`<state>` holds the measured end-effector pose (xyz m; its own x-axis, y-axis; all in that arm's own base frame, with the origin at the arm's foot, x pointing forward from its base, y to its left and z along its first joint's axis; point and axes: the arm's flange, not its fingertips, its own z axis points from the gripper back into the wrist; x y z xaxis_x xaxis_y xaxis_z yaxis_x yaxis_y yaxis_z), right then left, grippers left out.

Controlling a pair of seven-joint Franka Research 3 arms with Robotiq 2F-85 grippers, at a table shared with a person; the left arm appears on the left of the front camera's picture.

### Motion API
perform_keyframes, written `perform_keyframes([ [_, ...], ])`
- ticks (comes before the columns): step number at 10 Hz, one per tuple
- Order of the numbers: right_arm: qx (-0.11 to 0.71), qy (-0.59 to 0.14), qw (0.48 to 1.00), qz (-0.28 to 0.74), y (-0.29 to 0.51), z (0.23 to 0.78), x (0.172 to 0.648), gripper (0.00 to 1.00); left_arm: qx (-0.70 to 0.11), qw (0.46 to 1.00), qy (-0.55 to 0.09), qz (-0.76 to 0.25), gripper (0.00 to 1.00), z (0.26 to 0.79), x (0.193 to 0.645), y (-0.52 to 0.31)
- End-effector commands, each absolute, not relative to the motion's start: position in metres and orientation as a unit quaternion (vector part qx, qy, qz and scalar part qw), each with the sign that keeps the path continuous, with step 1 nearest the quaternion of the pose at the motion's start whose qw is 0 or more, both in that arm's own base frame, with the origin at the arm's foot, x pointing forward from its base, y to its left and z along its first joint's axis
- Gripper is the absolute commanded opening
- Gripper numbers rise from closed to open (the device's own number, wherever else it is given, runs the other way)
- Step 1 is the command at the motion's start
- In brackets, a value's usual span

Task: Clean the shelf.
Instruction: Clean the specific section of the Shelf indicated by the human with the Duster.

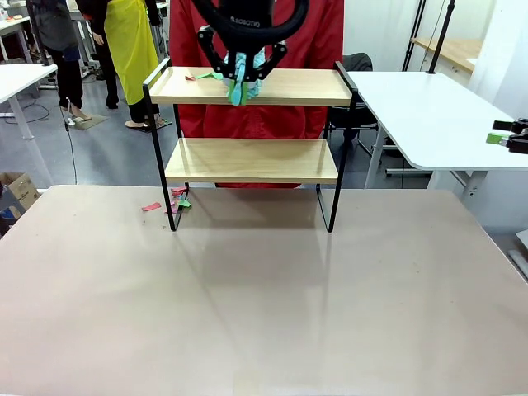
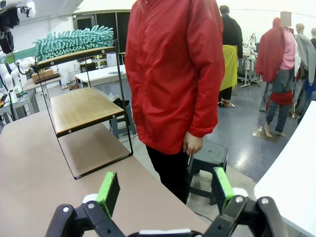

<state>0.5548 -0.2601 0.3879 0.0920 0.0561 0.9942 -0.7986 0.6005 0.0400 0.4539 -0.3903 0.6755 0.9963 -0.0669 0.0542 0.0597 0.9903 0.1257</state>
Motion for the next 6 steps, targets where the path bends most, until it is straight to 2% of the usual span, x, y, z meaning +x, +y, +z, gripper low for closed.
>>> perform_keyframes([
  [1,0.312,-0.593,0.669,0.320,-0.258,0.390,0.555,1.00,0.062,0.998,-0.010,-0.029,0.13,0.660,0.441,-0.358],
  [6,0.312,-0.593,0.669,0.320,-0.258,0.390,0.555,1.00,0.082,0.997,0.002,-0.004,0.13,0.652,0.445,-0.304],
])
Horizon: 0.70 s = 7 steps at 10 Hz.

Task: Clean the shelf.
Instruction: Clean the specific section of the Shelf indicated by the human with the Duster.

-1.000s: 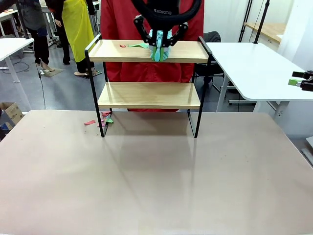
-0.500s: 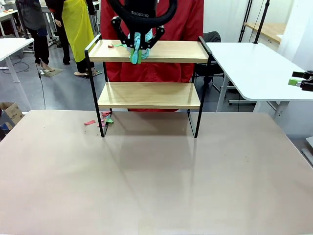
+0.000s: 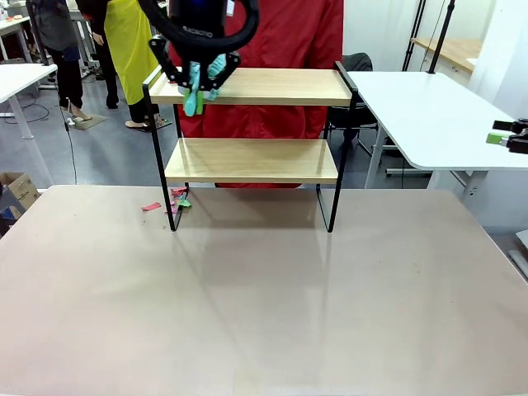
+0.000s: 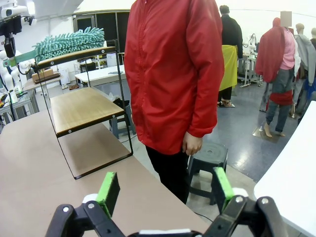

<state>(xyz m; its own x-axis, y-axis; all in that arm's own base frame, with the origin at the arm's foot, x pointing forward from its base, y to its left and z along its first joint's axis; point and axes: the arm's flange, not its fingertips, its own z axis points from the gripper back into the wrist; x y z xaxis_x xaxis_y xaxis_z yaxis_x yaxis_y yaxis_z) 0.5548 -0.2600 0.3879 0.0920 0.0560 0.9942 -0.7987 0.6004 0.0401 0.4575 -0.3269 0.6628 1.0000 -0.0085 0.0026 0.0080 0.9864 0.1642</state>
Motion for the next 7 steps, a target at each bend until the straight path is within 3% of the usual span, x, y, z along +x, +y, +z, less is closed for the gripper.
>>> perform_keyframes([
  [1,0.312,-0.593,0.669,0.320,-0.258,0.390,0.555,1.00,0.094,0.996,0.000,0.005,0.13,0.653,0.445,-0.293],
  [7,0.312,-0.593,0.669,0.320,-0.258,0.390,0.555,1.00,0.134,0.989,-0.021,0.062,0.13,0.658,0.438,-0.236],
])
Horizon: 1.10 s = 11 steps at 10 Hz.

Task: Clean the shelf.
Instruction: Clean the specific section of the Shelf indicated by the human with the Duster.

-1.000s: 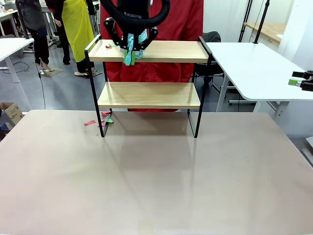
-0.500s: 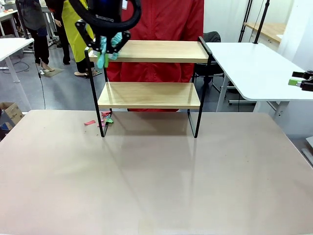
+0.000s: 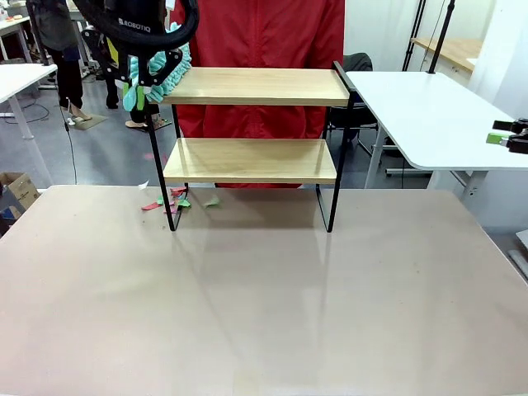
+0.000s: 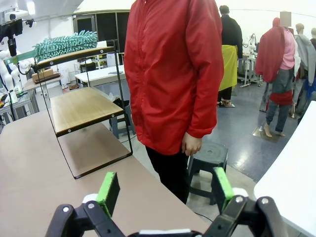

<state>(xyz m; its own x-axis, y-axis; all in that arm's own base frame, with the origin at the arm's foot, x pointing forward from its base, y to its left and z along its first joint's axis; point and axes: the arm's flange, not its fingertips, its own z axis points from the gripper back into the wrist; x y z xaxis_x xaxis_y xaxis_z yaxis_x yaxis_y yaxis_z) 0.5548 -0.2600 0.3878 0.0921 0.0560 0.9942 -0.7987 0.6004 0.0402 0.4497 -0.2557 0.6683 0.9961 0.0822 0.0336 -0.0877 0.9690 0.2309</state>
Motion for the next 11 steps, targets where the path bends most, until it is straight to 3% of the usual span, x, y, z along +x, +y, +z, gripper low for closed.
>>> perform_keyframes([
  [1,0.312,-0.593,0.669,0.320,-0.258,0.390,0.555,1.00,0.130,0.989,-0.030,0.070,0.13,0.661,0.435,-0.233],
  [6,0.312,-0.593,0.669,0.320,-0.258,0.390,0.555,1.00,0.083,0.991,-0.089,0.056,0.13,0.685,0.417,-0.230],
  [8,0.312,-0.593,0.669,0.320,-0.258,0.390,0.555,1.00,0.102,0.992,-0.060,0.047,0.13,0.682,0.433,-0.250],
  [11,0.312,-0.593,0.669,0.320,-0.258,0.390,0.555,1.00,0.077,0.984,-0.148,0.058,0.13,0.709,0.420,-0.254],
])
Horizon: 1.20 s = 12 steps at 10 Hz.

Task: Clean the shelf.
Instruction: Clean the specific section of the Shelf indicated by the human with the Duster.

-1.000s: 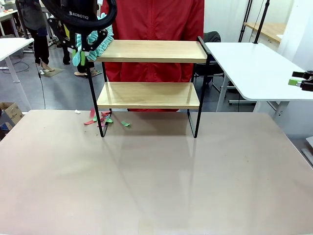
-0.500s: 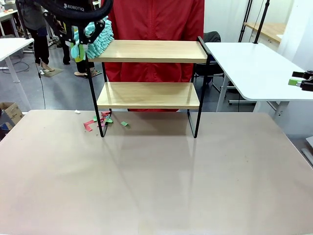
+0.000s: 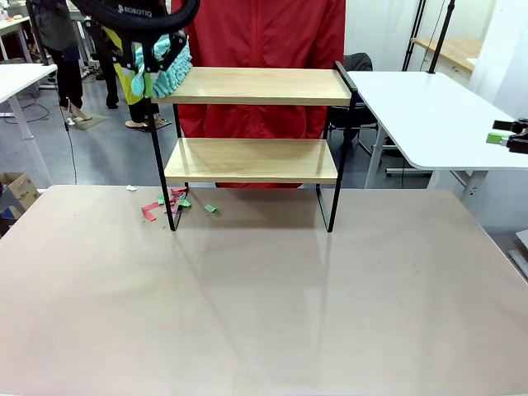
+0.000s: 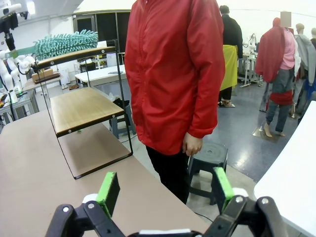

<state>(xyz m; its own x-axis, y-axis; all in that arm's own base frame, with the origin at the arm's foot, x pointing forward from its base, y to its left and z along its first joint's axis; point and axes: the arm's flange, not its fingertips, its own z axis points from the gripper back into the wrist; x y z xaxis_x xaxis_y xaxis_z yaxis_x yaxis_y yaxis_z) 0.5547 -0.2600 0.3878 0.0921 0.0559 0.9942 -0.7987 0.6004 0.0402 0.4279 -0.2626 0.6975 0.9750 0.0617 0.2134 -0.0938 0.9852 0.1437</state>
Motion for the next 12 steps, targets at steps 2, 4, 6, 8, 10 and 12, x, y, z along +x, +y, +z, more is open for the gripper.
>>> perform_keyframes([
  [2,0.312,-0.593,0.669,0.320,-0.258,0.390,0.555,1.00,0.066,0.982,-0.174,0.040,0.13,0.726,0.413,-0.236],
  [4,0.312,-0.593,0.669,0.320,-0.258,0.390,0.555,1.00,0.041,0.982,-0.184,0.023,0.13,0.732,0.413,-0.213],
  [6,0.312,-0.593,0.669,0.320,-0.258,0.390,0.555,1.00,-0.003,0.980,-0.198,-0.025,0.13,0.735,0.408,-0.196],
  [8,0.312,-0.593,0.669,0.320,-0.258,0.390,0.555,1.00,-0.054,0.970,-0.220,-0.091,0.13,0.742,0.399,-0.178],
  [10,0.312,-0.593,0.669,0.320,-0.258,0.390,0.555,1.00,-0.100,0.959,-0.214,-0.159,0.13,0.741,0.398,-0.163],
  [12,0.312,-0.593,0.669,0.320,-0.258,0.390,0.555,1.00,-0.130,0.943,-0.197,-0.233,0.13,0.740,0.395,-0.137],
])
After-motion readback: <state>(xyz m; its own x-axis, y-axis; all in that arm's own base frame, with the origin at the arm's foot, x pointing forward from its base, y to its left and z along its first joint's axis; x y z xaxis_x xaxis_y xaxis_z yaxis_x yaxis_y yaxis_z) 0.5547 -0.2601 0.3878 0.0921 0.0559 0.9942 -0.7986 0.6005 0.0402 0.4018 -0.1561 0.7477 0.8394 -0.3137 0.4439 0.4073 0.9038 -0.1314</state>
